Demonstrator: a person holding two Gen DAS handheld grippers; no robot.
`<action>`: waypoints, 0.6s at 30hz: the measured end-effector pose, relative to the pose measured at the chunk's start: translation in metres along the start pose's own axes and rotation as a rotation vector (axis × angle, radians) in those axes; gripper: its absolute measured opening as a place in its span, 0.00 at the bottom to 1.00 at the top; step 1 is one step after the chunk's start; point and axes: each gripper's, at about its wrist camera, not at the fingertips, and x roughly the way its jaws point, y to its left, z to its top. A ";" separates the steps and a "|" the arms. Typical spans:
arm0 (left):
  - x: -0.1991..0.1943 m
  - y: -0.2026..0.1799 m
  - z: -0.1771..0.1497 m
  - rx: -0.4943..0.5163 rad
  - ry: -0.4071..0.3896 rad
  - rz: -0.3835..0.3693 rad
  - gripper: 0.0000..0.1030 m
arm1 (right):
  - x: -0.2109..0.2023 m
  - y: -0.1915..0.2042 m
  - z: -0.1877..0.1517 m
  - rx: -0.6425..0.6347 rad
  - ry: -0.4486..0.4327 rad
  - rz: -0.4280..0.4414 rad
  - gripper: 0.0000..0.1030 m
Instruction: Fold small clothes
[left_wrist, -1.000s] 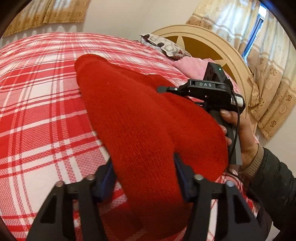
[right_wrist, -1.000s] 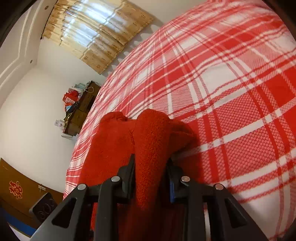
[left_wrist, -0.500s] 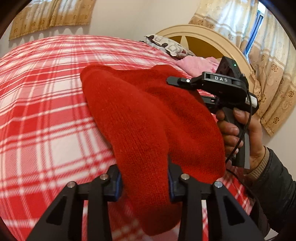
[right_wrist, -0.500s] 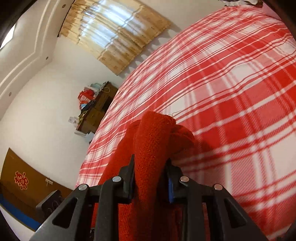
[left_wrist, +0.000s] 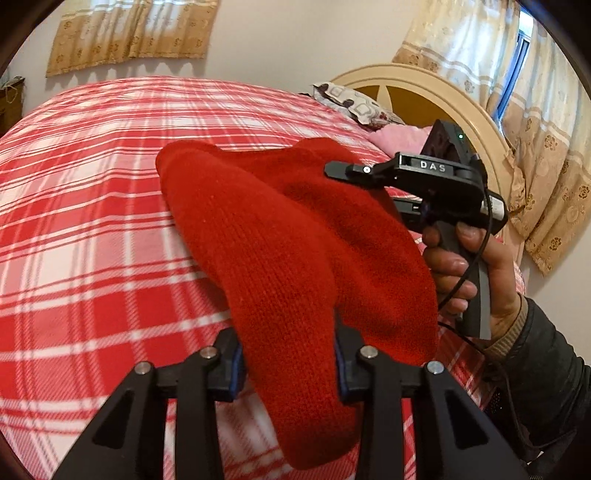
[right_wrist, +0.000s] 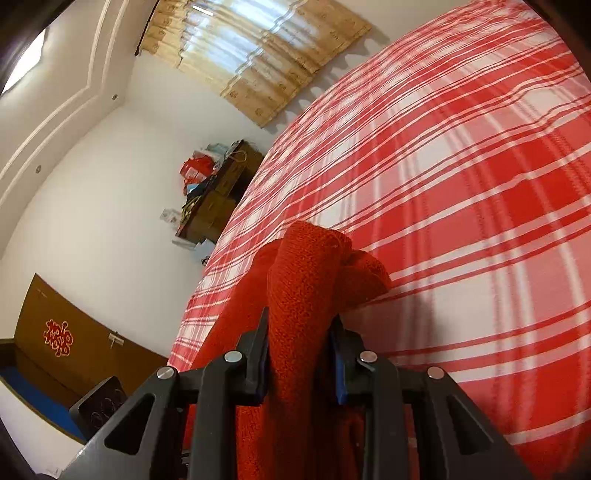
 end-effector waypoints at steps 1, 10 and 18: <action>-0.003 0.002 -0.003 -0.003 -0.002 0.007 0.36 | 0.004 0.004 -0.001 -0.006 0.006 0.005 0.26; -0.035 0.021 -0.017 -0.033 -0.039 0.070 0.36 | 0.042 0.042 -0.014 -0.043 0.059 0.054 0.26; -0.062 0.042 -0.029 -0.071 -0.091 0.130 0.36 | 0.078 0.079 -0.022 -0.089 0.118 0.101 0.26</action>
